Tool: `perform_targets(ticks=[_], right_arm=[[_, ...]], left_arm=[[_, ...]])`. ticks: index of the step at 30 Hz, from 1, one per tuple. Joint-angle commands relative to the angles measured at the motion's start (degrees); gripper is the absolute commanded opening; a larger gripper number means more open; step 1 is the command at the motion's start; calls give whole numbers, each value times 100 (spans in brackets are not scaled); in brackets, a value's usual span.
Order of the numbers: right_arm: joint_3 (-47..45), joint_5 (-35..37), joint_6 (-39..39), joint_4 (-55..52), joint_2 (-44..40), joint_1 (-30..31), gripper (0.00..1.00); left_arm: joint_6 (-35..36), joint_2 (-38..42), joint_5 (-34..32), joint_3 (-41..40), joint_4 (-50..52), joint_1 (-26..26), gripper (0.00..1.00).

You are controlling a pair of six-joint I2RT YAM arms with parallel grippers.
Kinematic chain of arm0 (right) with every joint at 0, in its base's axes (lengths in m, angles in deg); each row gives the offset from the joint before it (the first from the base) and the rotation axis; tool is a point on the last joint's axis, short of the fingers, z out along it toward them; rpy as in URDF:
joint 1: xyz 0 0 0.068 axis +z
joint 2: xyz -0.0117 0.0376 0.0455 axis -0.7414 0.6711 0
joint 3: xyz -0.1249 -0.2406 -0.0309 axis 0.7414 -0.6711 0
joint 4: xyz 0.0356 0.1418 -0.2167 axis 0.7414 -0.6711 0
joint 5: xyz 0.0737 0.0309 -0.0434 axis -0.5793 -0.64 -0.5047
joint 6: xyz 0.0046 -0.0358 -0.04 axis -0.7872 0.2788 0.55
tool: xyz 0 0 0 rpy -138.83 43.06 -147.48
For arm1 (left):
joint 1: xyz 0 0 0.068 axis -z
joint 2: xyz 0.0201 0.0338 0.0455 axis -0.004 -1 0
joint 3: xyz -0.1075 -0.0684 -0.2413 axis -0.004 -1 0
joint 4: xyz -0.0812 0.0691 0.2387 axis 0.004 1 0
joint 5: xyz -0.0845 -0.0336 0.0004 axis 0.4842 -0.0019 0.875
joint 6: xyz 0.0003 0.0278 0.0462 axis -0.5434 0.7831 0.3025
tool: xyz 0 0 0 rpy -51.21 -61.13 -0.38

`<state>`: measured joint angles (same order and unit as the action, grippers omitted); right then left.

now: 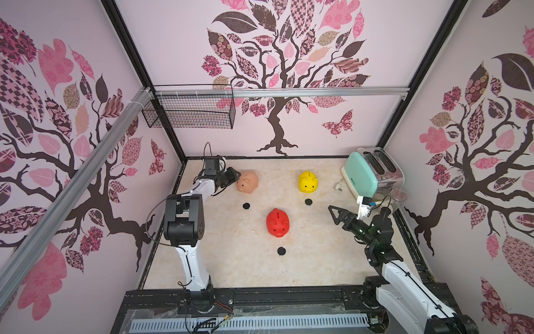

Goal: Close piggy banks
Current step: Turn over the piggy bank at the center of the board.

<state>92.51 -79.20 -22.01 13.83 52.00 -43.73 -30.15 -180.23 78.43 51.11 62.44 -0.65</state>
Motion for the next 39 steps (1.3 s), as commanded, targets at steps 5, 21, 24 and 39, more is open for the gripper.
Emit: perform_targets(ticks=[5,21,24,39], right_arm=[[124,-58,44,-50,26,45,100],[188,39,169,-209,22,42,100],[187,30,168,-209,33,45,100],[170,27,182,-230,69,45,100]], left_arm=[[-59,-503,80,401,421,-180,32],[486,-1093,-205,2401,2107,-616,54],[498,-876,-240,2439,2109,-733,58],[1251,-479,28,2392,1663,-766,64]])
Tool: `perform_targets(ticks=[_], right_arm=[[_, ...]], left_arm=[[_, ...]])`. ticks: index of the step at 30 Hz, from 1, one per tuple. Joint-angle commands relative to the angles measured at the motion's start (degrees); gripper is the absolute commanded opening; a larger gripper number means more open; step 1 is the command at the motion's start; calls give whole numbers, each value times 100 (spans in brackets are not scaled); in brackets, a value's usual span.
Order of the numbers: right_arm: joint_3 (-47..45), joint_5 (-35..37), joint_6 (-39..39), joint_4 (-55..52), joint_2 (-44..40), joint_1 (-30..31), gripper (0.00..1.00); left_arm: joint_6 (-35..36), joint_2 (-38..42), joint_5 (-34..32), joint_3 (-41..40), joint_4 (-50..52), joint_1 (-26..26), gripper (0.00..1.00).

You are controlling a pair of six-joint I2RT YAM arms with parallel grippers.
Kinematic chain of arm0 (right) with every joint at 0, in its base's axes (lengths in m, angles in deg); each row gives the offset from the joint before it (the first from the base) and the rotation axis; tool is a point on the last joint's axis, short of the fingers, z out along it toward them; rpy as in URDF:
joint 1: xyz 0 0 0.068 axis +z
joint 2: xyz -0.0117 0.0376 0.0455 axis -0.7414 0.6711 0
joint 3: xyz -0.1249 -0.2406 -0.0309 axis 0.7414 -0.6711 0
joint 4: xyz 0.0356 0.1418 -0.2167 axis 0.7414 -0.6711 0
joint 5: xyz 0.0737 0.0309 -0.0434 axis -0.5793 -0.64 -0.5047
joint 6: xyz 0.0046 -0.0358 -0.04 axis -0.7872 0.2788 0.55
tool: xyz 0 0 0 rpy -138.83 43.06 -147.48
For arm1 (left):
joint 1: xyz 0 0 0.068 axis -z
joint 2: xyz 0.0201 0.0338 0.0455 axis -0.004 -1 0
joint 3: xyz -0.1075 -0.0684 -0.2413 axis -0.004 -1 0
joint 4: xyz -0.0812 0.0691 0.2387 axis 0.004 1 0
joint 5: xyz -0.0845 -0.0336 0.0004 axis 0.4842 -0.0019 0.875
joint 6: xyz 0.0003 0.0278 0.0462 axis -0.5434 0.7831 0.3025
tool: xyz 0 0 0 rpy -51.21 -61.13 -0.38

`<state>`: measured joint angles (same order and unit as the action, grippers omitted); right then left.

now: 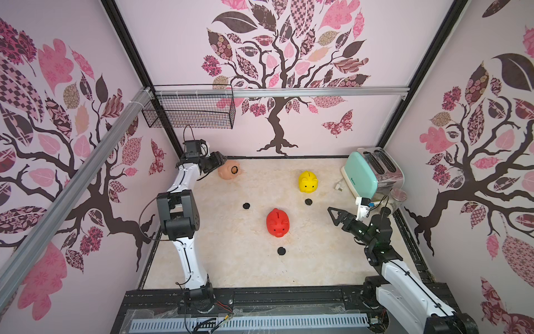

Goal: Close piggy banks
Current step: Turn over the piggy bank at the center of the board, then move the piggy bank to the center of the board.

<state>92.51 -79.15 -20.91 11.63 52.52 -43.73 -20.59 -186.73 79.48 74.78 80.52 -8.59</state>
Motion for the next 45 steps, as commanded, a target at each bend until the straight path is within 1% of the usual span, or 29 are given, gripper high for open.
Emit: perform_targets(ticks=[1,6,12,15,19,20,22,25,29,34,38,41,42,45], right_arm=[[175,17,75,-6,33,45,100],[179,3,75,13,104,45,100],[197,93,147,-20,183,45,100],[223,70,173,-38,244,45,100],[300,182,334,-203,254,45,100],[309,240,348,-219,258,45,100],[311,209,352,-221,275,41,100],[311,182,374,-252,271,44,100],[326,235,404,-302,280,45,100],[333,245,405,-326,266,45,100],[312,271,397,-340,193,45,100],[294,263,368,-287,200,49,100],[301,255,361,-287,201,52,100],[302,214,340,-278,188,45,100]], left_arm=[[347,143,-202,55,-146,57,65],[681,-52,-665,175,-465,243,66],[931,-593,-696,698,-469,340,66],[1149,-874,-804,1099,-356,344,65],[1293,-1134,-1077,1238,-475,365,65],[1410,-1158,-1264,1228,-507,407,65],[1614,-1197,-1401,1189,-610,480,65],[1504,-1316,-1285,1188,-692,484,65],[1531,-1405,-1160,1213,-568,536,66],[1470,-1367,-1344,1056,-387,581,67],[1435,-1240,-1316,930,-153,615,67],[1282,-1210,-1217,886,142,624,67],[1246,-1165,-1221,816,188,625,66],[1056,-817,-1155,45,-203,649,66]])
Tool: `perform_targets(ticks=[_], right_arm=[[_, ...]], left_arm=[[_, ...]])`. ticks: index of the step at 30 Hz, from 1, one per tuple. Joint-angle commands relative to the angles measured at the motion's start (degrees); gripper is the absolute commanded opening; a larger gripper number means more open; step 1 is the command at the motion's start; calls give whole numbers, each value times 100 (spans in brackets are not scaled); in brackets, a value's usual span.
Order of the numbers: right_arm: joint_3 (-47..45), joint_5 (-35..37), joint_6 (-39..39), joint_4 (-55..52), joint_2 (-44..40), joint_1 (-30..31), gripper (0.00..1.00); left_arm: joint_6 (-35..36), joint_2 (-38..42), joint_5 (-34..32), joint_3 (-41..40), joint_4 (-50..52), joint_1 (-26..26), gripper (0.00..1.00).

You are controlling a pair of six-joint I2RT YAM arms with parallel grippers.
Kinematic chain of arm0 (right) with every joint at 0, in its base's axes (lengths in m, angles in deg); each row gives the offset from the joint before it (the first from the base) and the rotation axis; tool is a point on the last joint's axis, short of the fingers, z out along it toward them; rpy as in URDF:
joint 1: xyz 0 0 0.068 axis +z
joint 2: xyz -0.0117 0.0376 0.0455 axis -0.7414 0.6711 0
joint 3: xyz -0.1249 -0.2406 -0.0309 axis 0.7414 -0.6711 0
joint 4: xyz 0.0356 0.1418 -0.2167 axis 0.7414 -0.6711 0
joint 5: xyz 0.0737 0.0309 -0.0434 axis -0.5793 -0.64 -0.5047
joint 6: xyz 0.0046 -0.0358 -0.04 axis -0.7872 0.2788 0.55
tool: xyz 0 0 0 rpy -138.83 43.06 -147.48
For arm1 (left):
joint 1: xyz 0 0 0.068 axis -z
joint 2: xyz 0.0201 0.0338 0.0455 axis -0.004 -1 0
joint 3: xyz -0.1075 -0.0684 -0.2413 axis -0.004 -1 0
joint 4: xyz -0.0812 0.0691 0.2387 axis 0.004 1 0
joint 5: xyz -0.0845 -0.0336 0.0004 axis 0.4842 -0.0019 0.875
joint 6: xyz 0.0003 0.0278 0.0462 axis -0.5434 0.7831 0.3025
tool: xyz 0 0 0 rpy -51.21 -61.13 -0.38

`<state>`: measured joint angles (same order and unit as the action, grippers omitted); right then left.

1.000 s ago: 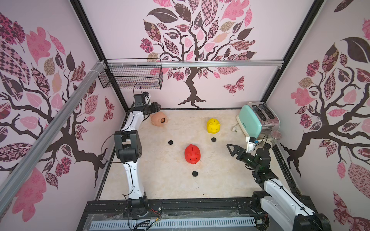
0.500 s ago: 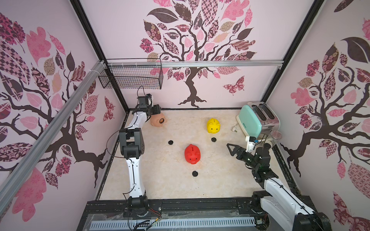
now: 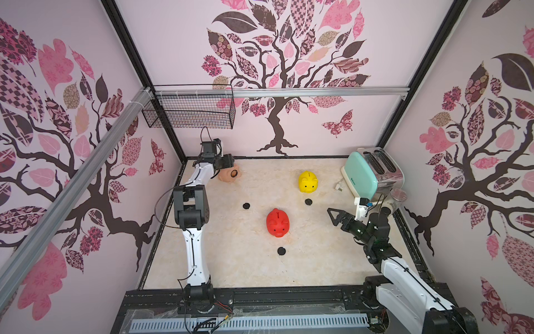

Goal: Close piggy banks
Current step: Move the piggy bank to the center of the board.

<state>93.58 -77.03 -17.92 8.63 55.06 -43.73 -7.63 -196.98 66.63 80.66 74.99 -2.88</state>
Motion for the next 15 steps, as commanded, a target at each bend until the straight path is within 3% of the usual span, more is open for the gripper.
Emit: perform_targets(ticks=[1,9,15], right_arm=[[204,-10,34,21,-73,45,100],[221,-96,-56,38,-52,45,100],[195,-150,-116,83,-109,49,100]], left_arm=[[-285,302,102,-686,325,96,66],[-702,940,-62,-1280,754,184,66],[-1240,1683,-187,-2176,823,239,66]])
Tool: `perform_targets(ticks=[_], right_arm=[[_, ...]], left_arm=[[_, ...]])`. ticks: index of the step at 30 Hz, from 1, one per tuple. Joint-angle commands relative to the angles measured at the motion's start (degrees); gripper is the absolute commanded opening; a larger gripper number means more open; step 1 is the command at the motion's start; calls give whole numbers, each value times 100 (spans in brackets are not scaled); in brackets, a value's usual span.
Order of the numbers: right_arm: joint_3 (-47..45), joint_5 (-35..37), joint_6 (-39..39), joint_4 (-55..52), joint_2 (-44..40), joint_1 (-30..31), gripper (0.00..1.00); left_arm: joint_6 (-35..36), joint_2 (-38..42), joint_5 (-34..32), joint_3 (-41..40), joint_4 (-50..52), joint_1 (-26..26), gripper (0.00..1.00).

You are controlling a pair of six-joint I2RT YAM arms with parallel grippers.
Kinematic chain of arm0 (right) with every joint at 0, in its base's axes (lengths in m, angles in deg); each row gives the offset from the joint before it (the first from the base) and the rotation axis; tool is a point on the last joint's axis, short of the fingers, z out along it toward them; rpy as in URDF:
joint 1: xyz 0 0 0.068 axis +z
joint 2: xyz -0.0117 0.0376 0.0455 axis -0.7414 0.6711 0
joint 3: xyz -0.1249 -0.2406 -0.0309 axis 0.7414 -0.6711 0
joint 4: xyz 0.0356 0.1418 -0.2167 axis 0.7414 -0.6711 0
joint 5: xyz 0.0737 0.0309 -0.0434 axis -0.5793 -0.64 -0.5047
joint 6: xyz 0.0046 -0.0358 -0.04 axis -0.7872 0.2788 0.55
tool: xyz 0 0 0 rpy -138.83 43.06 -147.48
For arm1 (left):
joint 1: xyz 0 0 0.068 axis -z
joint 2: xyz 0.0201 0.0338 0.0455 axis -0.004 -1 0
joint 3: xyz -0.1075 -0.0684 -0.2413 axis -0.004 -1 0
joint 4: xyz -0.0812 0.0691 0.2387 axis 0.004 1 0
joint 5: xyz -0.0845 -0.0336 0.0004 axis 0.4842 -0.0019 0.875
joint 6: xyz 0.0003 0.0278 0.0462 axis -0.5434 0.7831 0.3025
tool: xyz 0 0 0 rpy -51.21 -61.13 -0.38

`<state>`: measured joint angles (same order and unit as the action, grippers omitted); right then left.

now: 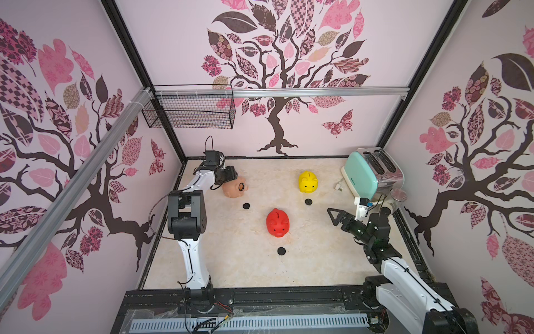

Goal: Close piggy banks
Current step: Move the piggy bank to the center of the board.

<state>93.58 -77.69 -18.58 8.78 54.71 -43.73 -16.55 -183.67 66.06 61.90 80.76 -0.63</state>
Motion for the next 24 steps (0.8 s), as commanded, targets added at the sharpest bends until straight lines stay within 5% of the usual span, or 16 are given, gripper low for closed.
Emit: perform_targets(ticks=[1,24], right_arm=[[195,-90,-47,52,-92,45,100],[203,-186,-56,33,-72,45,100]], left_arm=[[-440,490,-198,-497,232,14,66],[-1434,2127,-382,-2823,-133,175,67]])
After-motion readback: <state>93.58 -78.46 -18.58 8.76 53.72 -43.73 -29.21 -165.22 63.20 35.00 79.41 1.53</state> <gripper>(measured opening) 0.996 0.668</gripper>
